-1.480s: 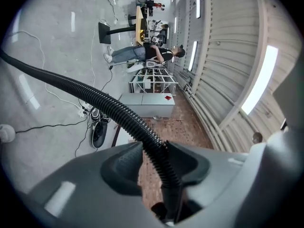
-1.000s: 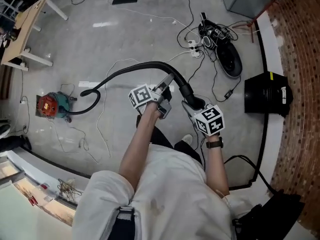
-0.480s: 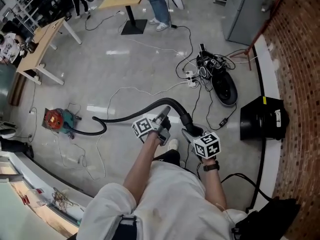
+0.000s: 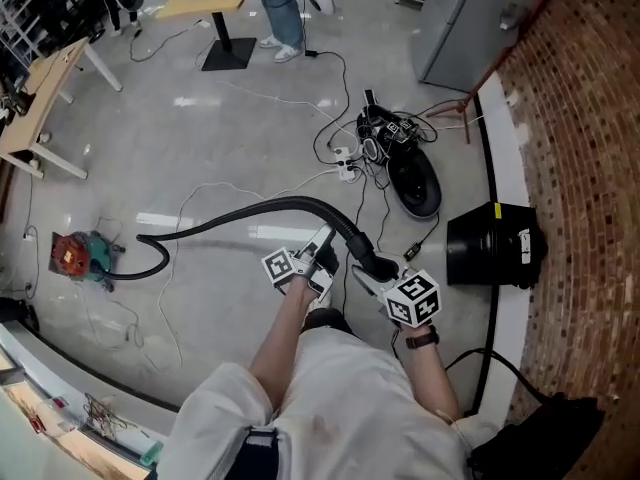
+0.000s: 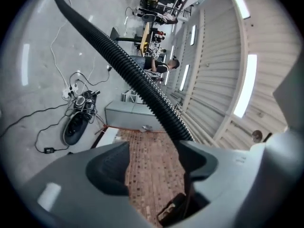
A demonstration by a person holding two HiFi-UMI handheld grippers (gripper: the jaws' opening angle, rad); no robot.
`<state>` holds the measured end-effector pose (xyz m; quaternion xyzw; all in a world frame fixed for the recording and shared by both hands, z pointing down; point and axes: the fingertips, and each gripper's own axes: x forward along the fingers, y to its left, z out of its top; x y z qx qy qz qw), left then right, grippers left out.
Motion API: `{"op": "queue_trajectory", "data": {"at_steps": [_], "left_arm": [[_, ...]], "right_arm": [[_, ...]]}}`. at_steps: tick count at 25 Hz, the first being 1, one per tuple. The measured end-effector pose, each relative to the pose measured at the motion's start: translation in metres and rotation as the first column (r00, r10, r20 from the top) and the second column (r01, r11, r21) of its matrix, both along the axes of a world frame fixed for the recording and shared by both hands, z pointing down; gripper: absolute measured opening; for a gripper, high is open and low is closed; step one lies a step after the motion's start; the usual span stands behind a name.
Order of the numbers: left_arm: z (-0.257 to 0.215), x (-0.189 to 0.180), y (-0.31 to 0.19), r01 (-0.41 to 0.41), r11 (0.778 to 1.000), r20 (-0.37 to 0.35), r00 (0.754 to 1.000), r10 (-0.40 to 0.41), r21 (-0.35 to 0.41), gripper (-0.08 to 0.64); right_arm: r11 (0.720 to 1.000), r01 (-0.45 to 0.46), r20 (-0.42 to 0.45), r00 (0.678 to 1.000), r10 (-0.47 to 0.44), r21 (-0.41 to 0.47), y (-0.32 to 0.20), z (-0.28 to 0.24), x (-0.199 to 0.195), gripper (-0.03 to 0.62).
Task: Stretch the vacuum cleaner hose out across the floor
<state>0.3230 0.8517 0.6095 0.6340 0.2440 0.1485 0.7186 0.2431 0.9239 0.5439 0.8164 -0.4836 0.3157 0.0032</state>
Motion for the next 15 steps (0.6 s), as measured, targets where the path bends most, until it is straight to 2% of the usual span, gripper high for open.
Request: {"op": "queue_trajectory", "data": {"at_steps": [1, 3, 5, 6, 8, 10, 12, 13, 15], "left_arm": [[-0.001, 0.005, 0.001, 0.001, 1.000, -0.033, 0.999, -0.001, -0.017, 0.320], [-0.014, 0.018, -0.003, 0.016, 0.999, -0.127, 0.992, -0.022, -0.046, 0.391], [-0.032, 0.026, -0.016, 0.080, 0.991, -0.206, 0.973, -0.101, -0.107, 0.407], [-0.035, 0.027, -0.025, 0.130, 0.982, -0.215, 0.964, -0.158, -0.139, 0.414], [-0.029, 0.028, -0.043, 0.238, 0.953, -0.186, 0.944, -0.272, -0.184, 0.420], [-0.016, 0.030, -0.047, 0.295, 0.936, -0.143, 0.935, -0.324, -0.192, 0.423], [-0.001, 0.029, -0.030, 0.301, 0.944, -0.098, 0.944, -0.315, -0.136, 0.421], [0.007, 0.026, -0.015, 0.301, 0.950, -0.078, 0.948, -0.308, -0.088, 0.399], [0.022, 0.020, 0.017, 0.321, 0.947, -0.046, 0.946, -0.321, -0.008, 0.383]], "right_arm": [[1.000, 0.016, -0.008, 1.000, -0.016, -0.005, 0.002, -0.002, 0.004, 0.155], [0.999, 0.050, -0.015, 0.999, -0.050, 0.001, 0.005, -0.010, 0.016, 0.156], [0.996, 0.085, -0.002, 0.996, -0.085, 0.014, 0.011, -0.017, 0.021, 0.156], [0.995, 0.102, 0.005, 0.995, -0.102, 0.015, 0.017, -0.017, 0.020, 0.156], [0.989, 0.146, 0.009, 0.989, -0.146, -0.003, 0.031, -0.014, 0.015, 0.157], [0.980, 0.200, 0.014, 0.980, -0.200, -0.016, 0.049, -0.008, 0.009, 0.158], [0.970, 0.244, 0.039, 0.969, -0.244, 0.000, 0.070, -0.001, -0.001, 0.160], [0.964, 0.265, 0.054, 0.963, -0.266, 0.010, 0.083, 0.002, -0.006, 0.162], [0.946, 0.323, 0.063, 0.944, -0.324, 0.024, 0.112, 0.005, -0.012, 0.167]]}}
